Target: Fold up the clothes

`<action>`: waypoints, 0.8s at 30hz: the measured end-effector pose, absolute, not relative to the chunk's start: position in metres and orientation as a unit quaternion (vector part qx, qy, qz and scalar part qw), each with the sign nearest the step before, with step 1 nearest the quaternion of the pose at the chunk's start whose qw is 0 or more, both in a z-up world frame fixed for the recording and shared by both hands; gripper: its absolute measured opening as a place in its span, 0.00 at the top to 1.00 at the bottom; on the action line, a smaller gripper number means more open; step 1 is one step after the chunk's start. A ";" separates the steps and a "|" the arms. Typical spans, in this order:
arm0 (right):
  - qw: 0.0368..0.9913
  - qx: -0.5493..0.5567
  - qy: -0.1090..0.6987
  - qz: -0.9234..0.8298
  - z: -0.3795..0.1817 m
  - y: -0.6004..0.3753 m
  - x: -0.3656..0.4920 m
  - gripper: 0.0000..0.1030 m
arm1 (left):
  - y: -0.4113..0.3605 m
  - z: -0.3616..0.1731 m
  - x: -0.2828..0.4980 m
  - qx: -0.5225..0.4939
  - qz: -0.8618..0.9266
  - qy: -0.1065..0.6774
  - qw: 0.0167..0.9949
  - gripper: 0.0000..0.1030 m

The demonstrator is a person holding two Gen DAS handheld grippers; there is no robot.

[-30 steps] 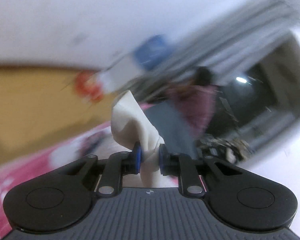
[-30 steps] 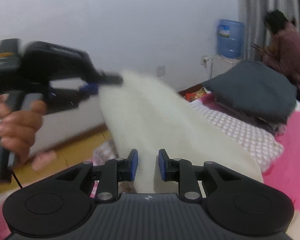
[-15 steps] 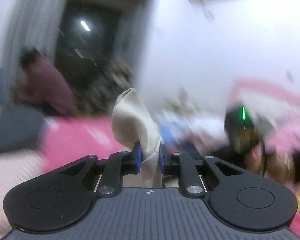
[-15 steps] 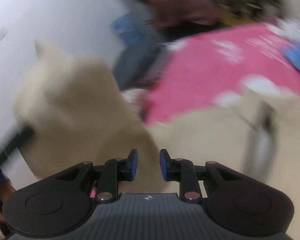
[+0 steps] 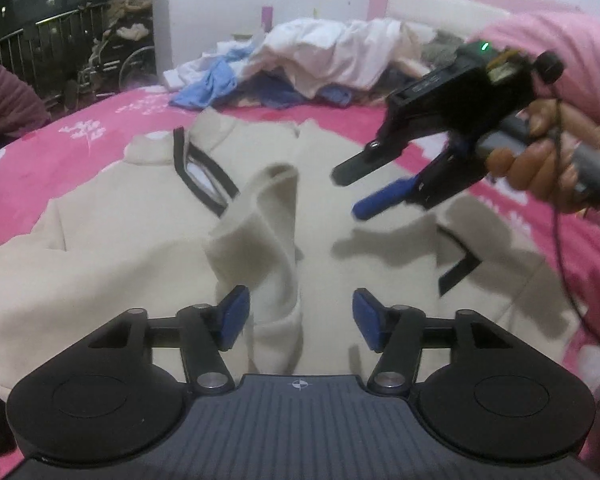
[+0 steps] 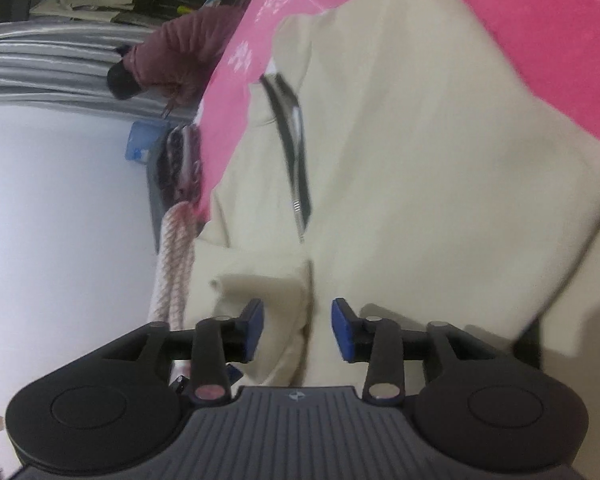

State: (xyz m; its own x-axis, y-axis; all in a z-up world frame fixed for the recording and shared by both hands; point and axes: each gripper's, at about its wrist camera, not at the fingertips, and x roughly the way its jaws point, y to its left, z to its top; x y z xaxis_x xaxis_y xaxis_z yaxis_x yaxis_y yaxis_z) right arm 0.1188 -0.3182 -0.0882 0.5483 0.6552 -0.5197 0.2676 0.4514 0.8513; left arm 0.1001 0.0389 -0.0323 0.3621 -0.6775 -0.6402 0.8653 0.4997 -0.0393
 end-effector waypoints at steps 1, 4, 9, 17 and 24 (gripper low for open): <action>0.716 0.511 0.456 0.139 -0.089 -0.319 0.123 0.50 | 0.040 -0.031 0.101 0.152 -0.466 0.300 0.818 0.33; 0.697 0.534 0.459 0.138 -0.097 -0.322 0.128 0.47 | 0.024 -0.039 0.129 0.143 -0.454 0.315 0.821 0.31; 0.655 0.578 0.470 0.123 -0.117 -0.324 0.131 0.44 | 0.003 -0.048 0.111 0.165 -0.496 0.309 0.794 0.34; 0.642 0.586 0.480 0.120 -0.124 -0.330 0.117 0.44 | 0.000 -0.061 0.070 0.271 -0.512 0.209 0.788 0.32; 0.641 0.618 0.442 0.112 -0.120 -0.335 0.110 0.36 | -0.007 -0.061 0.079 0.268 -0.479 0.207 0.810 0.37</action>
